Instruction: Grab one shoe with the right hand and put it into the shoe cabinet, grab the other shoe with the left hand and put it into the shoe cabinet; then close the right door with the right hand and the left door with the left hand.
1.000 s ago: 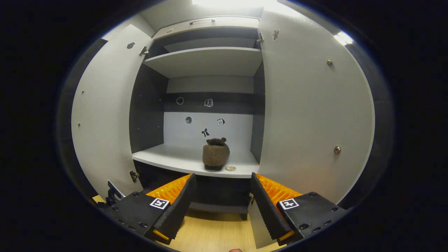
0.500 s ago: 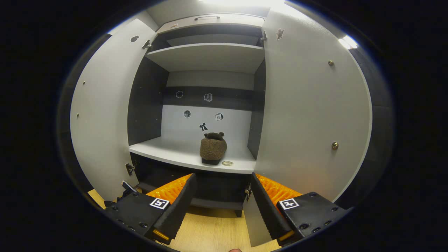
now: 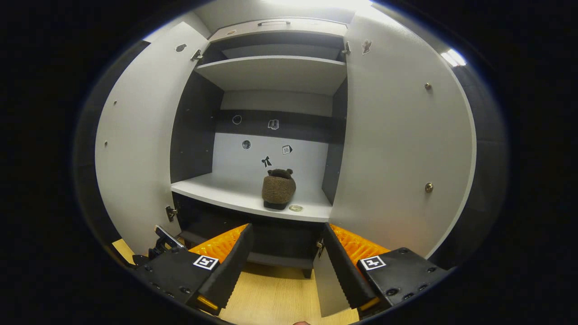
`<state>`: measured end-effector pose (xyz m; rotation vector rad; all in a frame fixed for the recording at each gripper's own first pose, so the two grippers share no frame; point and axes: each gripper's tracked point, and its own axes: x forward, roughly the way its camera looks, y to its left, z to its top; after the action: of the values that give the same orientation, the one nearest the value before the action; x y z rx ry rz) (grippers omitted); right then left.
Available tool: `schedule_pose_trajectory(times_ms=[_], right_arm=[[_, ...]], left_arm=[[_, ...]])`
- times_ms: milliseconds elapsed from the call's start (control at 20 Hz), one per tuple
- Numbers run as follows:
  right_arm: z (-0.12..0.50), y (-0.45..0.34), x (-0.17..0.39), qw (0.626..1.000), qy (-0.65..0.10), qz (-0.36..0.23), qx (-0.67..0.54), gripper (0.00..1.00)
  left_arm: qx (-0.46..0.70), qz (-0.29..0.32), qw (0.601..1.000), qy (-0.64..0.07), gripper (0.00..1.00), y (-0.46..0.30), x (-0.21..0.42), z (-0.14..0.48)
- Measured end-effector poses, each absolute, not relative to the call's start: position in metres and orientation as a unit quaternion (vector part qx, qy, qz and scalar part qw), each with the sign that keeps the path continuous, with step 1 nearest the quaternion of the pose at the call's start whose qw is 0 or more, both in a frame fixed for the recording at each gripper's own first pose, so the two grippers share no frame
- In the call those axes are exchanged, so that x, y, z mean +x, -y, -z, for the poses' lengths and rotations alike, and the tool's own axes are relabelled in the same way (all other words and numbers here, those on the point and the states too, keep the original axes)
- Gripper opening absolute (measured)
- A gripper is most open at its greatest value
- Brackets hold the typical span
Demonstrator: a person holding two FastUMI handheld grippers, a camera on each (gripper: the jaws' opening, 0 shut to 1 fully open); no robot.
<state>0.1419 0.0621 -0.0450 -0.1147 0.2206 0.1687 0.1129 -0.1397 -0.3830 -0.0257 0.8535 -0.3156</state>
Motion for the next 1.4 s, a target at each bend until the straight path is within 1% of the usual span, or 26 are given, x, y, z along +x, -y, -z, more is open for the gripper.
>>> schedule_pose_trajectory(times_ms=[150,300,750,1100,1400], right_arm=[[0.042,-0.061,0.140,0.989,-0.108,-0.089,-0.051,0.98],[0.039,-0.060,0.137,0.989,-0.103,-0.092,-0.051,0.98],[0.032,-0.047,0.122,0.990,-0.089,-0.093,-0.049,0.98],[0.038,-0.035,0.117,0.991,-0.098,-0.083,-0.039,0.98],[0.036,-0.027,0.115,0.992,-0.094,-0.075,-0.038,0.98]], left_arm=[[-0.001,0.146,0.904,-0.401,0.01,0.139,0.115,0.367],[-0.014,0.143,0.913,-0.382,0.02,0.138,0.125,0.344],[-0.037,0.130,0.944,-0.302,0.01,0.135,0.149,0.239],[-0.079,0.119,0.965,-0.218,0.01,0.136,0.189,0.147],[-0.091,0.108,0.975,-0.171,0.01,0.134,0.236,0.102]])
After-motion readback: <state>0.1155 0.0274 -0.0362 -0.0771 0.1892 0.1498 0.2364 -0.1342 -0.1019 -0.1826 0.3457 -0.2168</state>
